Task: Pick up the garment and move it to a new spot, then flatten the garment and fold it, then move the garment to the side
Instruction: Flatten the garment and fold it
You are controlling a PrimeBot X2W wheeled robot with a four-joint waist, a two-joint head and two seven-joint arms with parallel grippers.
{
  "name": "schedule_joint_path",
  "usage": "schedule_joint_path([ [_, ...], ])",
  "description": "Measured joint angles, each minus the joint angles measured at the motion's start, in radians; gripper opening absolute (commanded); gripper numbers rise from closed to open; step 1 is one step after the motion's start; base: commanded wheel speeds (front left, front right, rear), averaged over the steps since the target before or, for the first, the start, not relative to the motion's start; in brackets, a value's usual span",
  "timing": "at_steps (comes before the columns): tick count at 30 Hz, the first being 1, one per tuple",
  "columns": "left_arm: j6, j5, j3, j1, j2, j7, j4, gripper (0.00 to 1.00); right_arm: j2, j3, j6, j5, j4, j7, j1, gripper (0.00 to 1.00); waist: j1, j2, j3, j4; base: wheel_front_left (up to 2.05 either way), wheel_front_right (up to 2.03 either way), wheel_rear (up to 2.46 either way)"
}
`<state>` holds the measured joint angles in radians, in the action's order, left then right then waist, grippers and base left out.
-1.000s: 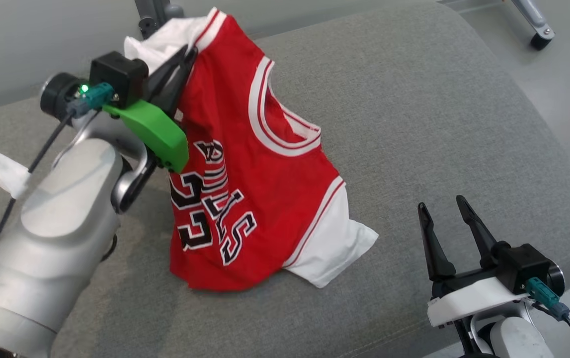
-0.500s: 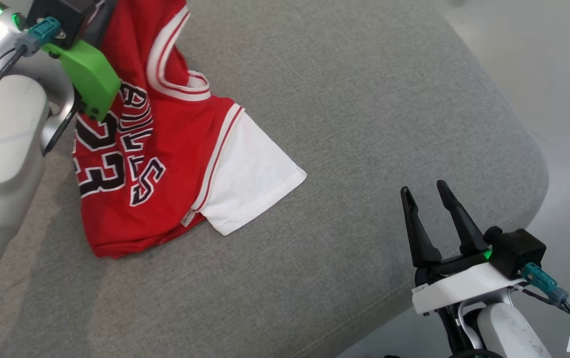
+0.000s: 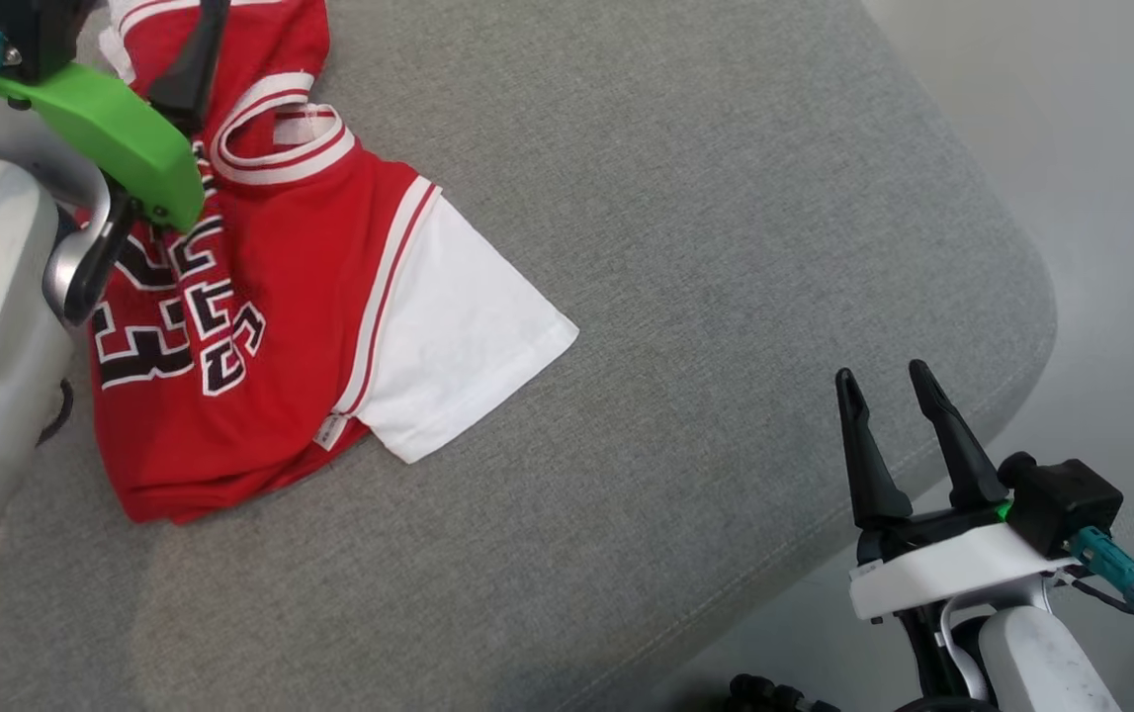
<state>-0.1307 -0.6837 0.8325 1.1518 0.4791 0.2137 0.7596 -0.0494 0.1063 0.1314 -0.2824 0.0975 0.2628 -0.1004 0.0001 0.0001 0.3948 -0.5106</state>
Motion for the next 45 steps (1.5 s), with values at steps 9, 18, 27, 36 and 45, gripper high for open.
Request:
schedule_joint_path([
  [9,0.21,-0.138,-0.106,-0.337,0.043,0.021,-0.374,1.0,0.001,-0.062,0.0,0.058,-0.001,0.0,0.064,1.0,0.0,0.0,-0.064,0.082,0.0,0.0,0.0],
  [18,0.469,-0.209,-0.122,-0.771,0.0,0.04,-0.691,1.0,0.001,-0.071,0.0,0.109,-0.008,0.0,0.098,1.0,-0.0001,0.0,-0.159,0.212,0.0,0.0,0.0],
  [27,0.436,-0.29,-0.015,-0.814,-0.075,-0.141,-0.592,1.0,0.0,-0.065,0.0,0.126,-0.012,0.0,0.09,1.0,-0.0001,0.0,-0.191,0.305,0.0,0.0,0.0],
  [36,0.375,-0.361,-0.015,-0.73,-0.177,-0.198,-0.415,1.0,0.0,-0.054,0.0,0.121,-0.01,0.0,0.084,1.0,-0.0001,0.0,-0.169,0.275,0.0,0.0,0.0],
  [45,0.353,-0.378,-0.034,-0.694,-0.212,-0.176,-0.311,1.0,0.0,-0.053,0.0,0.105,-0.008,0.0,0.079,1.0,-0.0001,-0.0001,-0.155,0.243,0.0,0.0,0.0],
])
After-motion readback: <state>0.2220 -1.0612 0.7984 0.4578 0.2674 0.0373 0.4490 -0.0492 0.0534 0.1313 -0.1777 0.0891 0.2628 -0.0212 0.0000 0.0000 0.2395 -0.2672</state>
